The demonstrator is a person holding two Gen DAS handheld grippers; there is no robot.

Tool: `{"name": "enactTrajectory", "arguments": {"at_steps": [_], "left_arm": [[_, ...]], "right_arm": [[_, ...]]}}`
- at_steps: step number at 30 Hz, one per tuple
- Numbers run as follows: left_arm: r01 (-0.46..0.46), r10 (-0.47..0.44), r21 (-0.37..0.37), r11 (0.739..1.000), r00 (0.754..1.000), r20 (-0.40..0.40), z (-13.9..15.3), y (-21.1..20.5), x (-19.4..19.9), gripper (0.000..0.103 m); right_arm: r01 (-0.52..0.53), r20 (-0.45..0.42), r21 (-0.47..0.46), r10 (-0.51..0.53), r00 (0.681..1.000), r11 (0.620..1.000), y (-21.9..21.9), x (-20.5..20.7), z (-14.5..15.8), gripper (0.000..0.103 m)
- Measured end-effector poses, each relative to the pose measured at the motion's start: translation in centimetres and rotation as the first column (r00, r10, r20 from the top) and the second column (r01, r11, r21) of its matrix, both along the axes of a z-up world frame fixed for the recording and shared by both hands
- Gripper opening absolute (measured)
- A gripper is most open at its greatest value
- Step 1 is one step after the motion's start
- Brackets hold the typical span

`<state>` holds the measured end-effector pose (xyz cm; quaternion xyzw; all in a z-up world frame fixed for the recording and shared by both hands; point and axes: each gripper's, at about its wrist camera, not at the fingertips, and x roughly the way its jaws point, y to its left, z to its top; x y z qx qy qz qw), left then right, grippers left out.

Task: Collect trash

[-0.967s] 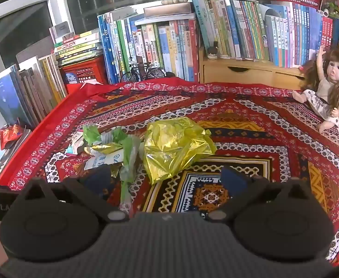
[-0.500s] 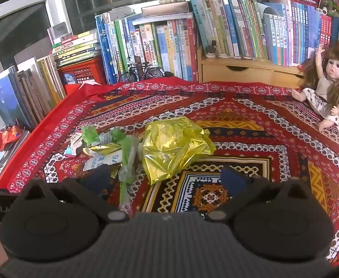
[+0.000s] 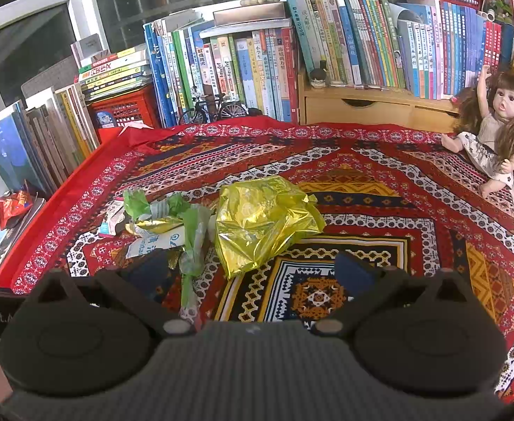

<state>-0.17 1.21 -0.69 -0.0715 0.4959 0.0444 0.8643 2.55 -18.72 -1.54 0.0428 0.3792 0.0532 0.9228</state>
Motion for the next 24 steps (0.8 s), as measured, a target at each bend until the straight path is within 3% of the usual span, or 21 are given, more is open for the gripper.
{"name": "enactTrajectory", "arguments": {"at_steps": [24], "left_arm": [[0.0, 0.0, 0.003, 1.0, 1.0, -0.002, 0.1, 0.08, -0.11, 0.103]], "right_arm": [[0.003, -0.002, 0.003, -0.003, 1.0, 1.0, -0.34, -0.1, 0.04, 0.103]]}}
